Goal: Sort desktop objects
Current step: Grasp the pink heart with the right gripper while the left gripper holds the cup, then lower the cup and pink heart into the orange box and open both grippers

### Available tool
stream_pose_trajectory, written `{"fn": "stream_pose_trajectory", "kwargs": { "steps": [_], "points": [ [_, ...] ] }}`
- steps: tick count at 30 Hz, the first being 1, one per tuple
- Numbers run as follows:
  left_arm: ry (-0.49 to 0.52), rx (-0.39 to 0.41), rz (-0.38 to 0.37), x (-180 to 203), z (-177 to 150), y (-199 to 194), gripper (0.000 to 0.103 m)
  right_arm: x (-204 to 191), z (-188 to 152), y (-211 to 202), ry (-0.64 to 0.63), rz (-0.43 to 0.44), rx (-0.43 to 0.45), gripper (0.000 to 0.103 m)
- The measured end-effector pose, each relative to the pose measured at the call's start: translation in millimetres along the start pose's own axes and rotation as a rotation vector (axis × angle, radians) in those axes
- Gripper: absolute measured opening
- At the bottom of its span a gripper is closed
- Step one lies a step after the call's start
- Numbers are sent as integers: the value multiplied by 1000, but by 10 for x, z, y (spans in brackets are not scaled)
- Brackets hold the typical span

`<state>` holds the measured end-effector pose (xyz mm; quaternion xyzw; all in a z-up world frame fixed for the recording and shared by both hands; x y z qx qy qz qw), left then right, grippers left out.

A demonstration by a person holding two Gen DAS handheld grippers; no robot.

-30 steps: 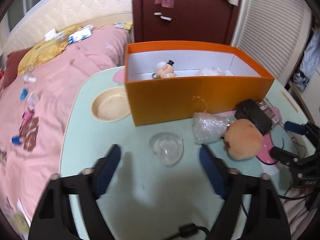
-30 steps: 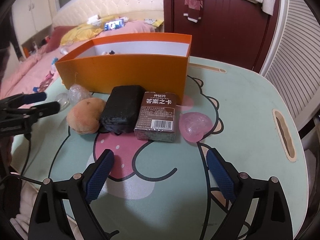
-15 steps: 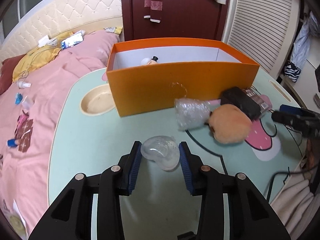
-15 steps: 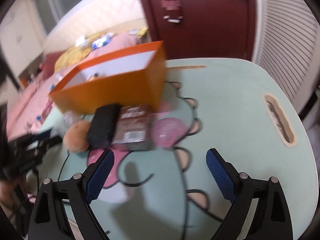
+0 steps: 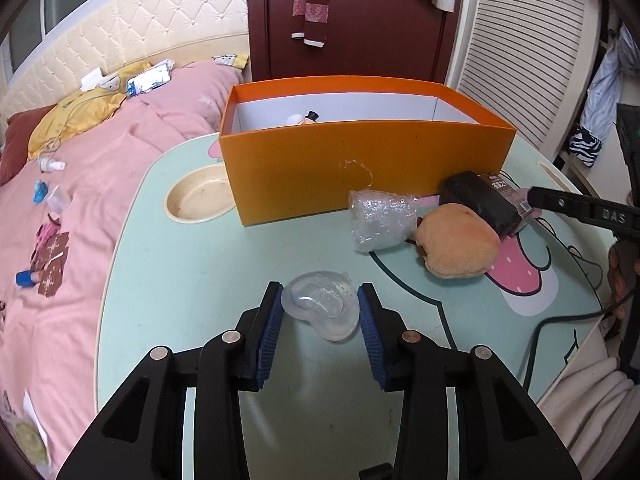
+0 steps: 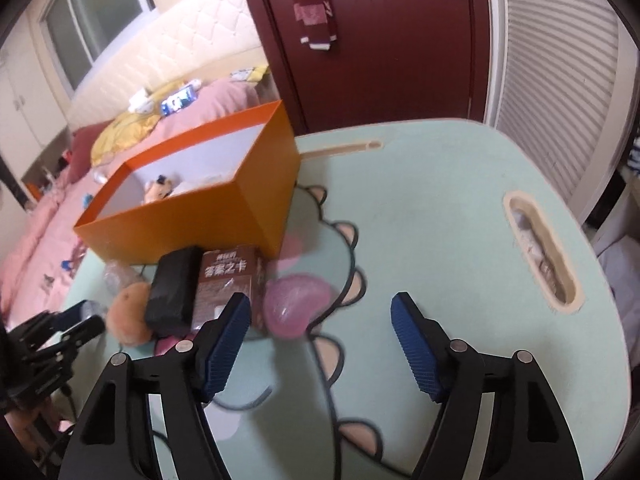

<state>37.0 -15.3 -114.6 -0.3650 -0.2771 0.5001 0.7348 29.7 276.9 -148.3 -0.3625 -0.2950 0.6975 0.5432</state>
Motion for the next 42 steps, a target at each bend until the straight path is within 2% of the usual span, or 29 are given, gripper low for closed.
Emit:
{"fn": "stream_pose_trajectory", "kwargs": {
  "steps": [4, 9, 13, 18, 19, 20, 28, 36, 42],
  "points": [
    [0, 0, 0, 1, 2, 1, 40, -59, 90, 57, -61, -42, 3, 72],
    [0, -1, -1, -7, 1, 0, 40, -64, 130, 89, -46, -17, 6, 51],
    [0, 1, -1, 2, -1, 0, 40, 13, 84, 126, -33, -27, -21, 50],
    [2, 2, -1, 7, -5, -2, 40, -121, 29, 186, -143, -92, -20, 48],
    [2, 2, 0, 3, -6, -3, 40, -145, 29, 196, -155, -97, -17, 46],
    [2, 2, 0, 0, -8, -3, 40, -160, 32, 205, -172, -108, -14, 36],
    [-14, 18, -32, 29, 13, -63, 40, -165, 17, 83, -160, -55, 25, 37],
    [-53, 103, -72, 26, 233, -336, 40, -331, 146, -210, -190, -16, 85, 37],
    [-42, 190, -81, 49, 608, -519, 40, -563, 402, -284, -235, 23, 127, 37]
  ]
}}
Point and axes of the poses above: each gripper's, at about its wrist camera, not at the fingertips, and y roughly the way its jaws point, x to its right, z to its top, the point moved 7 cm from there along y, roughly the way its jaws point, and after that the axes turned 4 degrees about -x, right-handed, at the moved point
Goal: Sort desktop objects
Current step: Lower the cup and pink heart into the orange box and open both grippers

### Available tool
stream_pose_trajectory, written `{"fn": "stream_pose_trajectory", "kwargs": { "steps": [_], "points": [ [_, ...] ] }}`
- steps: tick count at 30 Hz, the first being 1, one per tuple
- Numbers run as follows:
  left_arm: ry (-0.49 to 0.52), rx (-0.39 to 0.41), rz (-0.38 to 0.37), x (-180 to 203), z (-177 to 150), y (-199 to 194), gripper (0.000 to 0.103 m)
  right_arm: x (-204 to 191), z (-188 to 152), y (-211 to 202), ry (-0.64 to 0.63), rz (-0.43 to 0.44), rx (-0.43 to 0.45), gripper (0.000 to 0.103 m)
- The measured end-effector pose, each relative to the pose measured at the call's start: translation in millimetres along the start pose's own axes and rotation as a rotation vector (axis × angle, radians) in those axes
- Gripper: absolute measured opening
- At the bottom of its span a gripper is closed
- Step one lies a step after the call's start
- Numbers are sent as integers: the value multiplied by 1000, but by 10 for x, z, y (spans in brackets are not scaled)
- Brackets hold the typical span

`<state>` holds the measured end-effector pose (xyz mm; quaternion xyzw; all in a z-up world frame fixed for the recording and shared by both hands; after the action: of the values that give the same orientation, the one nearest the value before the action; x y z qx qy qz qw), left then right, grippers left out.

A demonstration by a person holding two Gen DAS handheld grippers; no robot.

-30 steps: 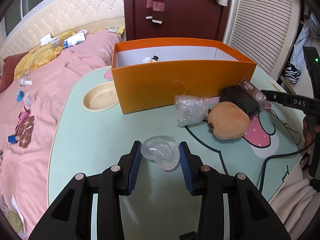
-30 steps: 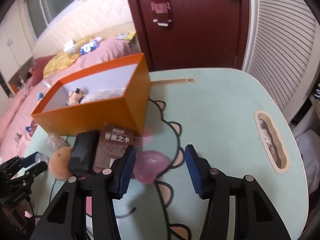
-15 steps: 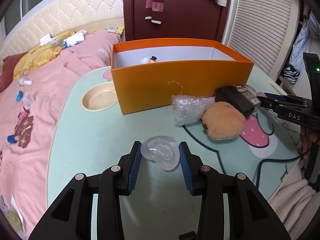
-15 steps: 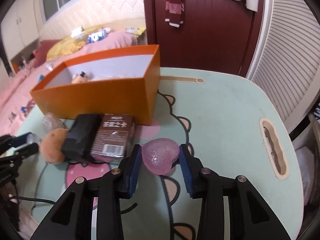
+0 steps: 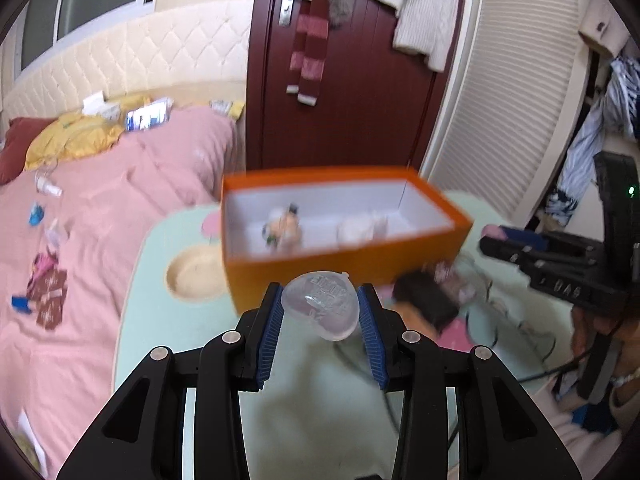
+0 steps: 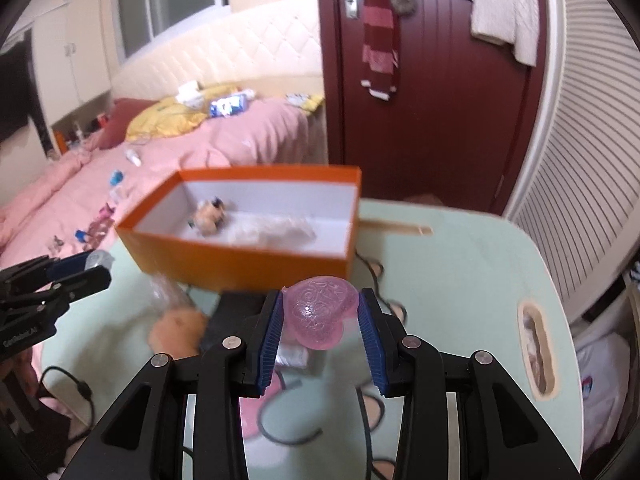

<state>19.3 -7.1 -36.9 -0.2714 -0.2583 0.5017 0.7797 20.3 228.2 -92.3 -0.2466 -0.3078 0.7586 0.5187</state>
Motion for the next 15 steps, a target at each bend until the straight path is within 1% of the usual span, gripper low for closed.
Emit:
{"fn": "stream_pose_trajectory", "kwargs": {
  "steps": [3, 8, 12, 15],
  "points": [
    [20, 25, 9, 4, 227, 34, 40, -76, 203, 33, -22, 20, 25, 37],
    [41, 18, 25, -56, 485, 283, 40, -199, 466, 198, -43, 47, 47, 37],
    [23, -11, 26, -135, 509, 530, 40, -287, 574, 392, -45, 66, 42, 37],
    [-6, -39, 19, -193, 436, 709, 40, -325, 569, 562, -48, 66, 31, 37]
  ]
}}
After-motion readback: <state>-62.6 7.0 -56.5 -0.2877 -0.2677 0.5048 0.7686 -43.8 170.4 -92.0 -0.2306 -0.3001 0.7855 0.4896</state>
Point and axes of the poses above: each gripper's, at about its wrist camera, not at the fingertips, and y roughly the way its jaws point, x to its right, z to its top, the point moved 7 cm from there along y, roughly the way its jaws point, and after that the axes turned 4 degrees about -x, right-handed, at the moved point
